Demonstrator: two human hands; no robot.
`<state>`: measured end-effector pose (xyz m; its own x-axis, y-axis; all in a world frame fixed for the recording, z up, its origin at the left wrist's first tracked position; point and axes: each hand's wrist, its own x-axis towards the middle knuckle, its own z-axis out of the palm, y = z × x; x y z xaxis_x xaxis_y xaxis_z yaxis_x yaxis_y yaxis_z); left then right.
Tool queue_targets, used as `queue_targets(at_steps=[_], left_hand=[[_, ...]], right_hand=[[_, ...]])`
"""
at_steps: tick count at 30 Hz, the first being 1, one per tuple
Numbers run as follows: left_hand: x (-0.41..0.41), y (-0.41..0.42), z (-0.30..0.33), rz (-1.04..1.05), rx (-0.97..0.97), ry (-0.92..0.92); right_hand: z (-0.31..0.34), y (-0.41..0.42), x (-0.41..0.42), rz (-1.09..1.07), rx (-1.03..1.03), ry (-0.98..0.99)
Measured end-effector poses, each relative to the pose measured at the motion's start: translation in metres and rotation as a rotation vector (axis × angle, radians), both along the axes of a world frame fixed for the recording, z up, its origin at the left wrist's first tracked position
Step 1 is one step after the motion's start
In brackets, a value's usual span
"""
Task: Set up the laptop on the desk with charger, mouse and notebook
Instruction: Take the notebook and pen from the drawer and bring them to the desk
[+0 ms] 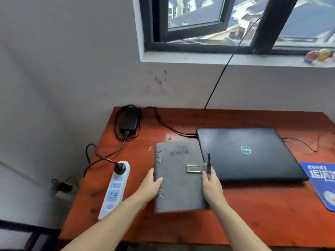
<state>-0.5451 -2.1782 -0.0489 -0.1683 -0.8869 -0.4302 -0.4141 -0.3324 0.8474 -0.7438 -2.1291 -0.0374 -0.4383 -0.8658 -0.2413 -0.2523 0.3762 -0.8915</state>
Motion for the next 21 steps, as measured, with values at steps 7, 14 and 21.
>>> queue_targets(at_steps=[7,14,21], left_hand=[[0.007,-0.024,-0.026,-0.019,0.042,-0.286],[0.004,-0.029,-0.033,-0.046,-0.004,-0.362],[0.006,-0.034,-0.035,-0.105,0.015,-0.384]], right_hand=[[-0.027,-0.026,0.014,0.139,0.14,0.203],[-0.027,-0.037,0.004,0.256,0.325,0.447],[-0.007,-0.047,0.017,0.31,0.257,0.394]])
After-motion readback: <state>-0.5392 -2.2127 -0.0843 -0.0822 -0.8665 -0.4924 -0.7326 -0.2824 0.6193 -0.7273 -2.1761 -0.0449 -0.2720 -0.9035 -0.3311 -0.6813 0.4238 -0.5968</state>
